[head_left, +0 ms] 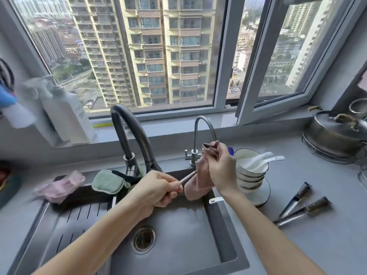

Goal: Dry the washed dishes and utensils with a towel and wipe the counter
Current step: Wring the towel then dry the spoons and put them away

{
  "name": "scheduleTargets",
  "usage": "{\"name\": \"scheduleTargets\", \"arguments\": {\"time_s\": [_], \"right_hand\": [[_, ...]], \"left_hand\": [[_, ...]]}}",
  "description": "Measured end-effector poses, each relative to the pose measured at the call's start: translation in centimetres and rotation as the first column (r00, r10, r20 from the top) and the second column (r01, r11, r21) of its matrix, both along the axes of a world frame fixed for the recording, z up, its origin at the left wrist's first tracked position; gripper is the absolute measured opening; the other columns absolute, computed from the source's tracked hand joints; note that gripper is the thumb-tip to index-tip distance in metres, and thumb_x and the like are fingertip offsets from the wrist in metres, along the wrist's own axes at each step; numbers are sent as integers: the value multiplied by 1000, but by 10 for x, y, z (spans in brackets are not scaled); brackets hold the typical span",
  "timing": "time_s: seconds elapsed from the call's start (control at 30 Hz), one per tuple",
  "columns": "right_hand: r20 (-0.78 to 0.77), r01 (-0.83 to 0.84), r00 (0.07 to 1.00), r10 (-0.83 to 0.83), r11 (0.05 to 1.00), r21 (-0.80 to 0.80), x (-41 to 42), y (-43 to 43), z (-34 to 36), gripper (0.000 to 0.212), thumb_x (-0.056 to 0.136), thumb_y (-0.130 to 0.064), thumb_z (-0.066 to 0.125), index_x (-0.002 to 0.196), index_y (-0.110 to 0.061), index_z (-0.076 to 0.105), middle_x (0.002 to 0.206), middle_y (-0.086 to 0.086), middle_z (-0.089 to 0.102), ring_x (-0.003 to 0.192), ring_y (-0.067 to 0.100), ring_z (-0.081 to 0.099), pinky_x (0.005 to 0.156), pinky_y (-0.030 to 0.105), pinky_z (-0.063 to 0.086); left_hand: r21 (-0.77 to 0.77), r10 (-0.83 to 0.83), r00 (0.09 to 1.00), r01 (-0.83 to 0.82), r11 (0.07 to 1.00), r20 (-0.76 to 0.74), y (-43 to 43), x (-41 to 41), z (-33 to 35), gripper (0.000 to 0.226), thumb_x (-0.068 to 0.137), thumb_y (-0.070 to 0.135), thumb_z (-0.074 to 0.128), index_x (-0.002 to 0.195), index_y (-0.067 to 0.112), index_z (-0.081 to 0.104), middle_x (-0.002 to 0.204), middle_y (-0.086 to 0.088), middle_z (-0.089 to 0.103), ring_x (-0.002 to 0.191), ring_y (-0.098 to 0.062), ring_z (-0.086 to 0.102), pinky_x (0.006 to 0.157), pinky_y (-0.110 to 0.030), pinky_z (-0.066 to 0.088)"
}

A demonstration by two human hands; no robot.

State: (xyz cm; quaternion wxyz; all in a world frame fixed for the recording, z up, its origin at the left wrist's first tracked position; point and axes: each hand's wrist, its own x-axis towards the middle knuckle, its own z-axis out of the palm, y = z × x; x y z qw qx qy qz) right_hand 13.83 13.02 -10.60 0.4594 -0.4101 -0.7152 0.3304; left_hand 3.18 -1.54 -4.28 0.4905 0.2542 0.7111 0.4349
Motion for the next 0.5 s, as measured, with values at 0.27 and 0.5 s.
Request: {"name": "scheduleTargets", "arguments": {"time_s": [0.27,0.5], "right_hand": [[-439,-147,877,-197,759,-634,24,-10,10,29,101,-33,41,114,-10,54,99,8,65,98,29,63,82,39,50],[-686,-500,703,-188,555,-665,-21,-52,20,10,93,-7,56,85,-1,58,62,8,64,50,16,62,49,27,54]], "left_hand": [[88,104,995,-104,991,7,-17,-16,-2,26,92,-2,52,68,-3,62,44,-5,45,31,-6,35,30,-12,24],[159,-13,1000,14,987,-7,0,14,-13,27,95,8,52,79,-9,65,52,-12,57,38,-14,51,38,-19,44]]}}
